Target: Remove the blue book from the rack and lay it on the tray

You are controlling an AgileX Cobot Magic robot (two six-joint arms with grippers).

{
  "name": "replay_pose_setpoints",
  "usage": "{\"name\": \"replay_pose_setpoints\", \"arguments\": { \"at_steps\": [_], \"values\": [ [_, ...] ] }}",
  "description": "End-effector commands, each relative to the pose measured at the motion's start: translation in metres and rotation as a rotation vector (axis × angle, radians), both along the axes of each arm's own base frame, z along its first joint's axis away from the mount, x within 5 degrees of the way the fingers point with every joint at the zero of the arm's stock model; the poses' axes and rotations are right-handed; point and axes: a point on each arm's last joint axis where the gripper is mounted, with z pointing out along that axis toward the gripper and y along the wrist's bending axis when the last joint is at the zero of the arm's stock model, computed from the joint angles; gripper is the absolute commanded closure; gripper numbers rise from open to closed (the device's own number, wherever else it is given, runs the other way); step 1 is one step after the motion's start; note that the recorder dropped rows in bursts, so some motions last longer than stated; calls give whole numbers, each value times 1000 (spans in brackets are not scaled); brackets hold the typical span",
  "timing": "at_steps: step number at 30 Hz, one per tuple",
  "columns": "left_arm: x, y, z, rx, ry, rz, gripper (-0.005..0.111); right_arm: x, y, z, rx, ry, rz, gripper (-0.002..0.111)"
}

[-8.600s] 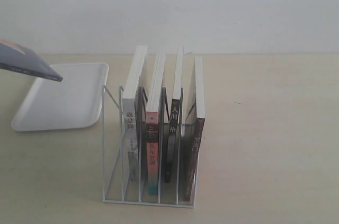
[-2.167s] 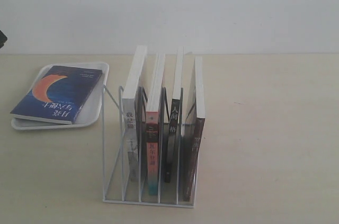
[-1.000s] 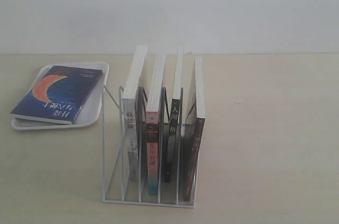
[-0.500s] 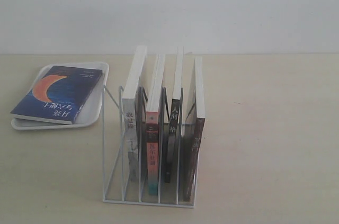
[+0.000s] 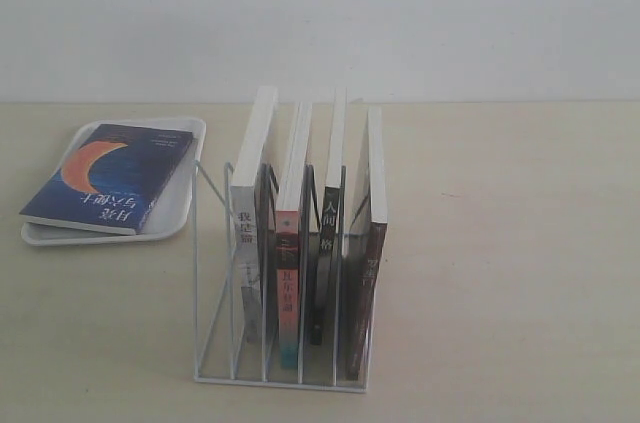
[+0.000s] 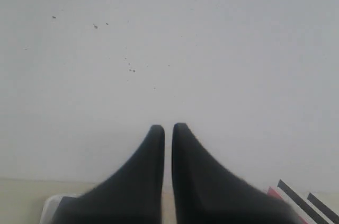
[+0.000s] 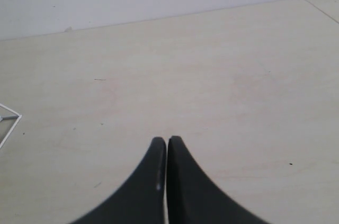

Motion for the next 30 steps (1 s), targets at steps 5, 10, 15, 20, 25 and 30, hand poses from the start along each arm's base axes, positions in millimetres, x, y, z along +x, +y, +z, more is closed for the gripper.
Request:
{"name": "replay_pose_setpoints", "arguments": {
  "at_steps": [5,10,15,20,25,30],
  "values": [
    [5,0,-22,93,87,19,102,0,0,1,-7,-16,0,108],
    [10,6,-49,98,191,94,102,0,0,1,-8,-10,0,108],
    [9,8,-71,118,221,128,102,0,0,1,-8,-10,0,108],
    [10,9,-92,156,262,148,102,0,0,1,-8,-10,0,108],
    [11,10,-108,121,340,147,102,0,0,1,-8,-10,0,108],
    [9,13,-117,97,453,175,102,0,0,1,-8,-10,0,108]
  ]
}}
